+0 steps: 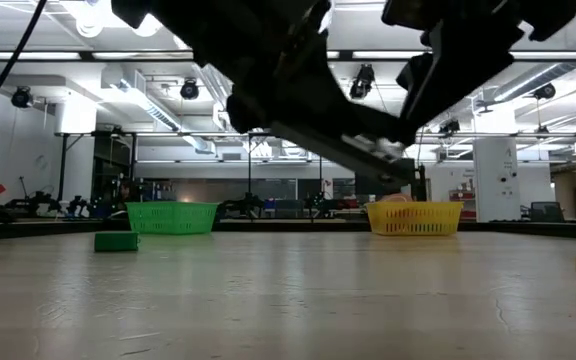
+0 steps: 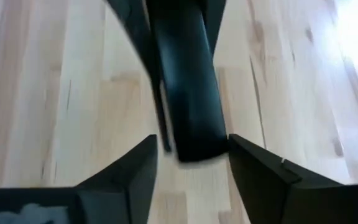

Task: Pick and place Stapler, Stapler remover, tape
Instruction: Put the black stapler into the green bin

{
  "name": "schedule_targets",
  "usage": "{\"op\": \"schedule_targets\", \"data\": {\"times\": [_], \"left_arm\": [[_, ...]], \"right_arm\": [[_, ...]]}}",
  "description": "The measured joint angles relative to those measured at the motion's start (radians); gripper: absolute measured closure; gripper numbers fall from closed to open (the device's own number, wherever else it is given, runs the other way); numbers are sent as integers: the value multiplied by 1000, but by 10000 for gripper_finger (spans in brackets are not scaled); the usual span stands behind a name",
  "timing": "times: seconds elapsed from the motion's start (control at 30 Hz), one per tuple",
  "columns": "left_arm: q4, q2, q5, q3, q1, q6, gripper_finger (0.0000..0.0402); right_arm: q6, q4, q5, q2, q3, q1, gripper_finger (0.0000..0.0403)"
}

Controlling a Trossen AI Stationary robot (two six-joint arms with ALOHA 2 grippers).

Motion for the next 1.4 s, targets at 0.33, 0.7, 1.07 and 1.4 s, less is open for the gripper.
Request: {"op": "schedule_targets", "data": {"times": [0.33, 0.7, 1.07, 1.4], "left_arm": [[-270, -33, -270, 0, 0, -103, 269], [-874, -103, -670, 0, 17, -526, 270], [-1176, -181, -693, -41, 186, -757, 271], [-1105, -244, -586, -120, 478, -739, 263]], "right_arm": [[7, -69, 28, 0, 0, -2, 143], [5, 24, 120, 0, -46, -1, 154], [-88, 102, 157, 0, -58, -1, 169], [-106, 92, 158, 0, -59, -4, 171]]}}
